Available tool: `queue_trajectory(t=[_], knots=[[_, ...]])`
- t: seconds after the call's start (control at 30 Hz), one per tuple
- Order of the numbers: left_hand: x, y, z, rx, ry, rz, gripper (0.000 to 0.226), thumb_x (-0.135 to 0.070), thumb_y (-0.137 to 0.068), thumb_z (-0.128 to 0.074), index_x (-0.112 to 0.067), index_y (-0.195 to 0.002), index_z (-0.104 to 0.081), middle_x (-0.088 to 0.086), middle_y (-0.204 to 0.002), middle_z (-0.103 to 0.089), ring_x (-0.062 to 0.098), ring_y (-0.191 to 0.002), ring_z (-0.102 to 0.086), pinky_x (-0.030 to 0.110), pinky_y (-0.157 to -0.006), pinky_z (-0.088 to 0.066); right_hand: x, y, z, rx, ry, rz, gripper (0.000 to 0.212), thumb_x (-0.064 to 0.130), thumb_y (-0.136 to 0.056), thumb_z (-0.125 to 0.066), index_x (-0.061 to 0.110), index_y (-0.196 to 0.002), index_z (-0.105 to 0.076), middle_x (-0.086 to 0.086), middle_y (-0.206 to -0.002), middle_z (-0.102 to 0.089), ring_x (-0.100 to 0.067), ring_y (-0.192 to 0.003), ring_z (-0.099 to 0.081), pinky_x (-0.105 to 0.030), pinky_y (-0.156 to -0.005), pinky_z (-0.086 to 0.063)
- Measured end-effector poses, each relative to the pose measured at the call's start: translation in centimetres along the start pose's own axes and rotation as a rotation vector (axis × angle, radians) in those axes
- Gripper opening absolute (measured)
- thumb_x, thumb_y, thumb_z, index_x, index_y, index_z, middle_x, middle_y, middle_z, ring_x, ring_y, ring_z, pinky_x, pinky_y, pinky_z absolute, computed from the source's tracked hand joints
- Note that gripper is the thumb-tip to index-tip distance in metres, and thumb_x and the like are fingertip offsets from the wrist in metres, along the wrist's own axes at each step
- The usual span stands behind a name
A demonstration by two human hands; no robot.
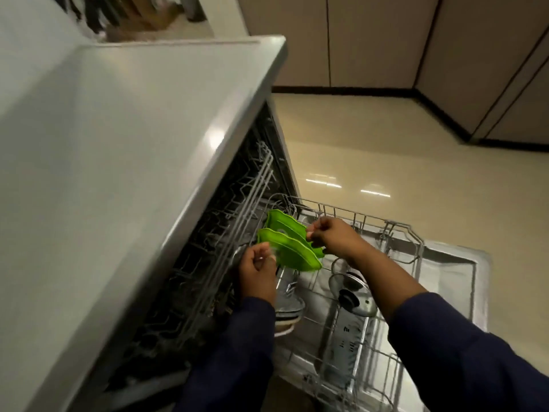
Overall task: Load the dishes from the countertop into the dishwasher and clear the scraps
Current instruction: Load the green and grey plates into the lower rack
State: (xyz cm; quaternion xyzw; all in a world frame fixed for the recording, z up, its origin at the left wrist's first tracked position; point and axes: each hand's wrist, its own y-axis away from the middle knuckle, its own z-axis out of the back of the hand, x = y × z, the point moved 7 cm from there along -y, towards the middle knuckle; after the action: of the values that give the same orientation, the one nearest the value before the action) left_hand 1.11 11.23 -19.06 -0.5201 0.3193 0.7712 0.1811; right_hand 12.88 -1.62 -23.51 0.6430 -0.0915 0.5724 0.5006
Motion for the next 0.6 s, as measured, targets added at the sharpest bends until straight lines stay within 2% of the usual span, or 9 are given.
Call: queue_trajectory(t=[0.07, 0.17, 0.23, 0.33, 0.43, 0.53, 0.6], knots=[[-3.2, 3.4, 2.3, -0.014, -0.006, -0.040, 0.025, 0.014, -0.083, -0.048, 0.004, -0.104, -0.056, 0.001, -0.086, -0.056, -0.009, -0.064, -0.057, 0.004, -0.063, -0.044, 3.7, 4.9, -1.2, 0.061, -0.034, 0.043, 0.018, 0.004, -0.090, -0.053, 0.017, -0.077, -0.055, 0.000, -0.080, -0.062, -0.011, -0.068, -0.058, -0.024, -0.061, -0.042], [-7.6, 8.7, 6.5, -0.071, -0.027, -0.115, 0.028, 0.009, -0.083, -0.051, 0.002, -0.109, -0.057, 0.005, -0.095, -0.059, -0.019, -0.061, -0.055, -0.001, -0.063, -0.043, 9.2, 11.4, -3.4, 0.143, -0.097, 0.103, 0.016, 0.007, -0.093, -0.052, 0.016, -0.079, -0.055, 0.000, -0.076, -0.064, -0.009, -0.064, -0.058, -0.023, -0.061, -0.041], [-10.4, 11.9, 9.6, -0.094, -0.041, -0.154, 0.028, 0.006, -0.084, -0.052, -0.002, -0.110, -0.058, 0.002, -0.099, -0.059, -0.013, -0.069, -0.057, -0.002, -0.066, -0.042, 12.9, 15.3, -5.5, 0.187, -0.128, 0.150, 0.017, 0.008, -0.093, -0.052, 0.017, -0.079, -0.056, 0.002, -0.070, -0.065, -0.006, -0.059, -0.058, -0.020, -0.059, -0.042], [-13.9, 15.9, 14.9, -0.157, -0.057, -0.178, 0.026, -0.002, -0.085, -0.054, -0.010, -0.109, -0.059, -0.003, -0.100, -0.061, 0.007, -0.085, -0.058, 0.003, -0.068, -0.043, 18.2, 20.4, -10.1, 0.296, -0.118, 0.227, 0.014, 0.010, -0.093, -0.053, 0.016, -0.081, -0.058, -0.001, -0.076, -0.065, -0.008, -0.062, -0.058, -0.017, -0.056, -0.045], [-16.6, 18.6, 21.9, -0.255, -0.059, -0.208, 0.026, -0.005, -0.086, -0.055, -0.014, -0.110, -0.059, -0.007, -0.101, -0.060, 0.011, -0.092, -0.058, 0.015, -0.079, -0.042, 23.1, 24.9, -15.9, 0.405, -0.068, 0.297, 0.013, 0.011, -0.094, -0.052, 0.015, -0.086, -0.060, -0.002, -0.080, -0.067, -0.012, -0.071, -0.062, -0.021, -0.063, -0.047], [-17.5, 21.4, 29.8, -0.366, -0.020, -0.226, 0.029, -0.004, -0.087, -0.054, -0.010, -0.115, -0.057, -0.004, -0.106, -0.058, 0.009, -0.095, -0.055, 0.017, -0.083, -0.040, 26.7, 29.3, -21.8, 0.482, -0.016, 0.384, 0.011, 0.011, -0.094, -0.051, 0.013, -0.088, -0.061, -0.003, -0.084, -0.067, -0.014, -0.075, -0.063, -0.028, -0.075, -0.048], [-16.9, 23.8, 36.1, -0.459, -0.006, -0.231, 0.029, -0.004, -0.087, -0.054, -0.008, -0.116, -0.056, 0.002, -0.111, -0.061, 0.010, -0.095, -0.054, 0.019, -0.086, -0.042, 28.0, 32.2, -26.6, 0.530, -0.005, 0.407, 0.011, 0.010, -0.093, -0.052, 0.013, -0.087, -0.061, -0.004, -0.083, -0.067, -0.015, -0.074, -0.063, -0.026, -0.072, -0.048]])
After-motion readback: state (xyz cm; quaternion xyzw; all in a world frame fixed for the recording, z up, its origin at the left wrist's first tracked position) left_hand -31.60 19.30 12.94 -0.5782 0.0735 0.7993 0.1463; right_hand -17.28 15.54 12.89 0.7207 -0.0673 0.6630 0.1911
